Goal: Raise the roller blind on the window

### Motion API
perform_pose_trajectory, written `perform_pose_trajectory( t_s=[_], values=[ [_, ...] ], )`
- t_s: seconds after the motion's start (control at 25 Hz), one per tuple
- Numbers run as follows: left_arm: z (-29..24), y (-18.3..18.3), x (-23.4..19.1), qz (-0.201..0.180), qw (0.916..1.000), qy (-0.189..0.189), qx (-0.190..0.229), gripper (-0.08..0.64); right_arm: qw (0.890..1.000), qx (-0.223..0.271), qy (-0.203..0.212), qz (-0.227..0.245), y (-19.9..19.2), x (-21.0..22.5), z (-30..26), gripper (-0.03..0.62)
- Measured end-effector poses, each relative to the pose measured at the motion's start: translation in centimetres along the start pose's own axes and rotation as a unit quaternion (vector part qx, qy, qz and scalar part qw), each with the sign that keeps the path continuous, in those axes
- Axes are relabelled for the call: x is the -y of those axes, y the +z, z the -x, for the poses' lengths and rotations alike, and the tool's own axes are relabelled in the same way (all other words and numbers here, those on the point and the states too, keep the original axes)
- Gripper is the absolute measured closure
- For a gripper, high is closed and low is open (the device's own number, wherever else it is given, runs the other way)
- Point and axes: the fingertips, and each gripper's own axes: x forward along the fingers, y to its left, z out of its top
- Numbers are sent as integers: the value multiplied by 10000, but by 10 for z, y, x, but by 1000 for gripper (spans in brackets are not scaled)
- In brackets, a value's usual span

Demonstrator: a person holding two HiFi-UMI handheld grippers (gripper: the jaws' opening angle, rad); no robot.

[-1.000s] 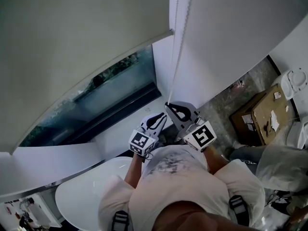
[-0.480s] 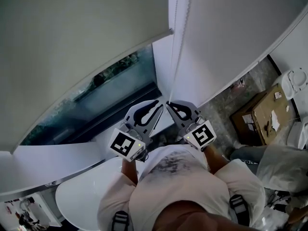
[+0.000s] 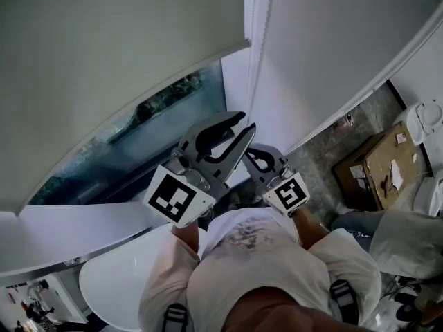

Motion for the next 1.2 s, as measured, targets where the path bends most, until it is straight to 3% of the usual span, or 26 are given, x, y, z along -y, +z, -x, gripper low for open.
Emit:
perform_pose_trajectory(
  t_s=[0.16,0.28,0.52,1.2],
  values=[
    [-9,8,-2,-45,10000,34,61,495,10000,0,25,16,1,-2,-2,531],
    [-11,7,-2,-109,9998,162,82,550,10000,2,29,-2,1,-3,-2,531],
    [-5,1,3,-56,9995,275,165,555,10000,-68,54,-45,-5,-2,-2,531],
    [2,-85,6,419,9979,335,-363,555,9935,-1069,180,-359,-94,-12,5,531]
  ],
)
